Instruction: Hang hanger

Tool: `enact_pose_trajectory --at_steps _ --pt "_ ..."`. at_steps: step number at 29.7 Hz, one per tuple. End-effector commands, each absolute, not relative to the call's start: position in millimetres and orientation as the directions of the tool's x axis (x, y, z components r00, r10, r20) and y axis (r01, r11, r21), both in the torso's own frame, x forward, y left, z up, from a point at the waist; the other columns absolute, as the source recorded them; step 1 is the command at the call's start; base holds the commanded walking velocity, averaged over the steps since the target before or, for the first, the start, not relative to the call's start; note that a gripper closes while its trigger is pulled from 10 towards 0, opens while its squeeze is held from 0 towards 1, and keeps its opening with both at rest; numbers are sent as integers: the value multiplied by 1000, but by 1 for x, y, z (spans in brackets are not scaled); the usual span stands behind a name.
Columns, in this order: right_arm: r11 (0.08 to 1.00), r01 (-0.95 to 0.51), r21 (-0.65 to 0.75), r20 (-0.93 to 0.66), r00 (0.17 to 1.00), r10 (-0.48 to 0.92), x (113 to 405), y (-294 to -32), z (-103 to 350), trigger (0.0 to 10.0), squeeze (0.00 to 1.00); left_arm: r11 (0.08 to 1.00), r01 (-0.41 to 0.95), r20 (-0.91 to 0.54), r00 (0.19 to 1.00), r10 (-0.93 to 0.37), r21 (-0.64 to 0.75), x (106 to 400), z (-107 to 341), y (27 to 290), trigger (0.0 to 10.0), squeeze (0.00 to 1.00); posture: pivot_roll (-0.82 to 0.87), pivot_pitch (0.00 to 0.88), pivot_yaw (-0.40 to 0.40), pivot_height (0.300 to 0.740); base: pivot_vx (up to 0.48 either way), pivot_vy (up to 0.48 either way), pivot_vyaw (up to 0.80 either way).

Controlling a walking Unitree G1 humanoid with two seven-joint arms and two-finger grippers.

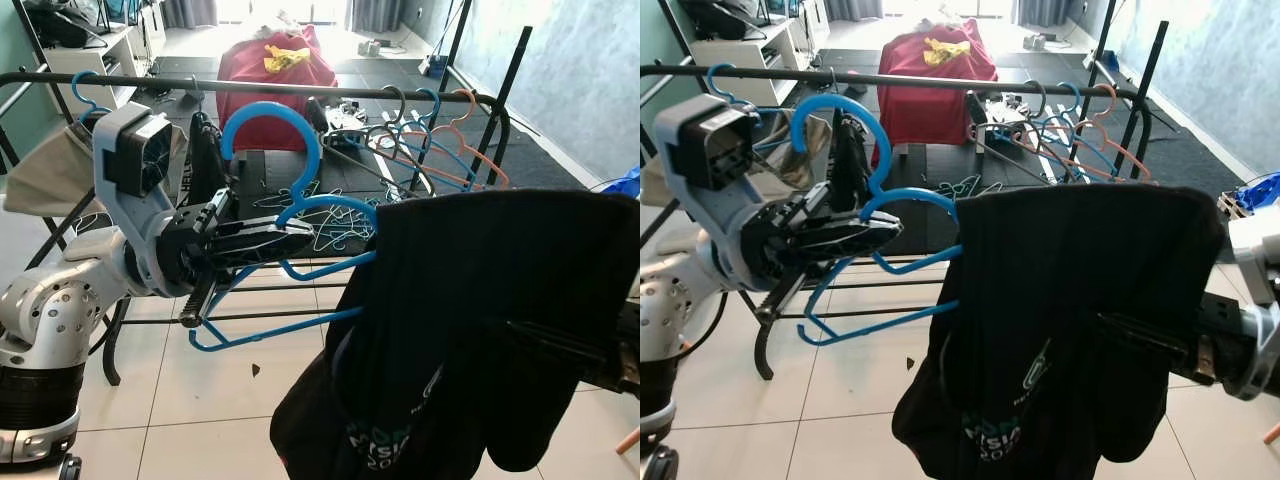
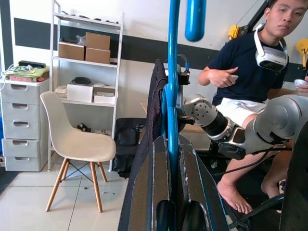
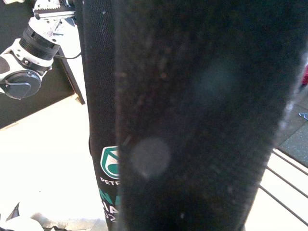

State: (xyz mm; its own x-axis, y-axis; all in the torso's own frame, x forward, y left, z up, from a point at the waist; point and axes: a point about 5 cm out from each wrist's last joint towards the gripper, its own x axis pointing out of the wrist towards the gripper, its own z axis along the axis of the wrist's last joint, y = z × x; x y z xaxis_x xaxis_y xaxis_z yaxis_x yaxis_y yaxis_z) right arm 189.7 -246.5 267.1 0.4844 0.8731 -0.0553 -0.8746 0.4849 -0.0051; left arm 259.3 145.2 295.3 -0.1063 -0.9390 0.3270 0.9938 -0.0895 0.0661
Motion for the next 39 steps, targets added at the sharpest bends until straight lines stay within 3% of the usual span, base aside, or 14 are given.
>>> enact_pose_trajectory --at_steps 1,10,17,19,20,22,25,31,33,34,35,36,38,39 --pt "476 -880 -6 -48 476 878 190 -244 267 0 0 -81 993 352 -106 -930 86 260 300 147 0 0 -139 75 -26 740 0 0 0" --pt "506 -862 -23 125 500 857 194 -249 287 0 0 4 1000 332 -5 -943 26 270 286 158 0 0 -139 79 -27 740 0 0 0" --pt "556 -830 -30 185 542 820 199 -255 292 0 0 23 1000 310 22 -950 1 272 278 163 0 0 -142 80 -27 740 0 0 0" --pt "605 -796 -34 222 584 781 203 -261 296 0 0 53 999 249 55 -967 -14 274 268 166 0 0 -138 84 -27 740 0 0 0" --pt "656 -754 -34 275 624 732 206 -269 302 0 0 114 993 123 118 -985 -36 278 248 173 0 0 -137 87 -27 740 0 0 0" --pt "656 -754 -34 275 624 732 206 -269 302 0 0 114 993 123 118 -985 -36 278 248 173 0 0 -137 87 -27 740 0 0 0" --pt "733 -680 -18 355 681 641 213 -282 311 0 0 207 976 -76 202 -976 -66 281 213 189 0 0 -132 88 -26 740 0 0 0" --pt "830 -557 23 403 765 502 221 -301 314 0 0 252 963 -270 219 -938 -93 276 179 201 0 0 -129 95 -26 740 0 0 0" --pt "858 -513 19 362 804 472 224 -305 308 0 0 265 960 -323 223 -920 -94 274 170 203 706 0 -129 95 -26 740 0 0 0" --pt "887 -461 16 291 851 437 229 -308 297 0 0 287 953 -359 235 -903 -96 274 162 204 1686 0 -129 95 -26 740 0 0 0" --pt "887 -461 16 291 851 437 229 -308 297 0 0 287 953 -359 235 -903 -96 274 162 204 1686 0 -129 95 -26 740 0 0 0" --pt "933 -355 56 179 923 341 237 -316 273 0 0 355 932 -392 299 -870 -76 278 148 205 6667 0 -130 99 -24 740 0 0 0" --pt "933 -355 56 179 923 341 237 -316 273 0 0 355 932 -392 299 -870 -76 278 148 205 6667 0 -130 99 -24 740 0 0 0" --pt "964 -259 58 76 964 254 242 -321 247 10000 0 439 896 -414 375 -830 -68 284 134 204 10000 0 -126 98 -24 740 0 0 0"
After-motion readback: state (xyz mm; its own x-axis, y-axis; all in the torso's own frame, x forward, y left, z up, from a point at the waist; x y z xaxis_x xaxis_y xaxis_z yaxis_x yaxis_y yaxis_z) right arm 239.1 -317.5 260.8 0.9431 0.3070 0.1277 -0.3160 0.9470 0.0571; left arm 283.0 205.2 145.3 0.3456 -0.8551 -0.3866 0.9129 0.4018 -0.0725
